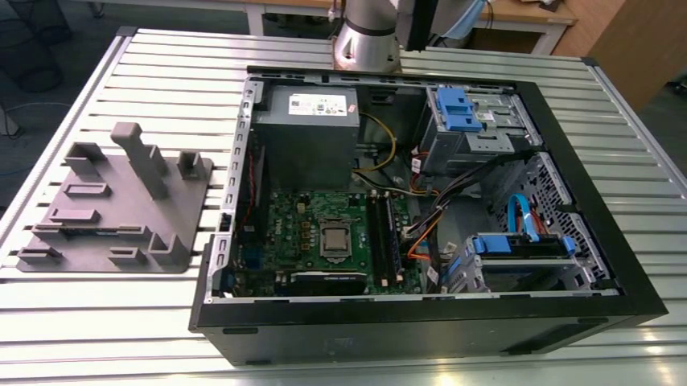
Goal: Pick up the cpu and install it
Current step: 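Install the first cpu locking lever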
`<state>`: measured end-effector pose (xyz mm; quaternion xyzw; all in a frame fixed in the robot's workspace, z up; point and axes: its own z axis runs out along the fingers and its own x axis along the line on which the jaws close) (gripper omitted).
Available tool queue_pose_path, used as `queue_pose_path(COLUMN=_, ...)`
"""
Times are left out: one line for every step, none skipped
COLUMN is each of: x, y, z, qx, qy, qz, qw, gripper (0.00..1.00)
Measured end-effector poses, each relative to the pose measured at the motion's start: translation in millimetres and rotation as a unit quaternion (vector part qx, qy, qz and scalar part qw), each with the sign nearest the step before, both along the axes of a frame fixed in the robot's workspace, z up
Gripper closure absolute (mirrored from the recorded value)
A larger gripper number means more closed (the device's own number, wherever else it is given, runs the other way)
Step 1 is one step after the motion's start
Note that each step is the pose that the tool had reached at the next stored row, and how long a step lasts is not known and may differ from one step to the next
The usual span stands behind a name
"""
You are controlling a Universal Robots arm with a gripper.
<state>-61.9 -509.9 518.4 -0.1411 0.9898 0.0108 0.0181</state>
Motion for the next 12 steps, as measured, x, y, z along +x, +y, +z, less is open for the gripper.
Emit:
queue_pose_path(x=0.0, y=0.0, z=-1.8, qx=0.0000, qy=0.0000, qz=0.000, qw=1.00000, gripper=0.89)
queue_pose_path(x=0.0, y=0.0, z=-3.6, qx=0.0000, qy=0.0000, qz=0.000, qw=1.00000, gripper=0.89)
queue_pose_path(x=0.0, y=0.0, z=-5.4, qx=0.0000, qy=0.0000, qz=0.000, qw=1.00000, gripper=0.89)
queue_pose_path(x=0.0, y=0.0, z=-7.2, qx=0.0000, qy=0.0000, qz=0.000, qw=1.00000, gripper=0.89)
queue_pose_path(x=0.0, y=0.0, z=-8.9, qx=-0.0001, qy=0.0000, qz=0.000, qw=1.00000, gripper=0.89)
queue_pose_path(x=0.0, y=0.0, z=-11.0, qx=0.0000, qy=0.0000, qz=0.000, qw=1.00000, gripper=0.89)
queue_pose_path(x=0.0, y=0.0, z=-12.8, qx=0.0000, qy=0.0000, qz=0.000, qw=1.00000, gripper=0.89)
queue_pose_path(x=0.0, y=0.0, z=-14.6, qx=0.0000, qy=0.0000, qz=0.000, qw=1.00000, gripper=0.89)
queue_pose_path(x=0.0, y=0.0, z=-16.4, qx=0.0000, qy=0.0000, qz=0.000, qw=1.00000, gripper=0.89)
queue_pose_path(x=0.0, y=0.0, z=-18.2, qx=0.0000, qy=0.0000, qz=0.000, qw=1.00000, gripper=0.89)
queue_pose_path(x=0.0, y=0.0, z=-19.9, qx=-0.0001, qy=0.0000, qz=0.000, qw=1.00000, gripper=0.89)
queue_pose_path(x=0.0, y=0.0, z=-21.7, qx=0.0000, qy=0.0000, qz=0.000, qw=1.00000, gripper=0.89)
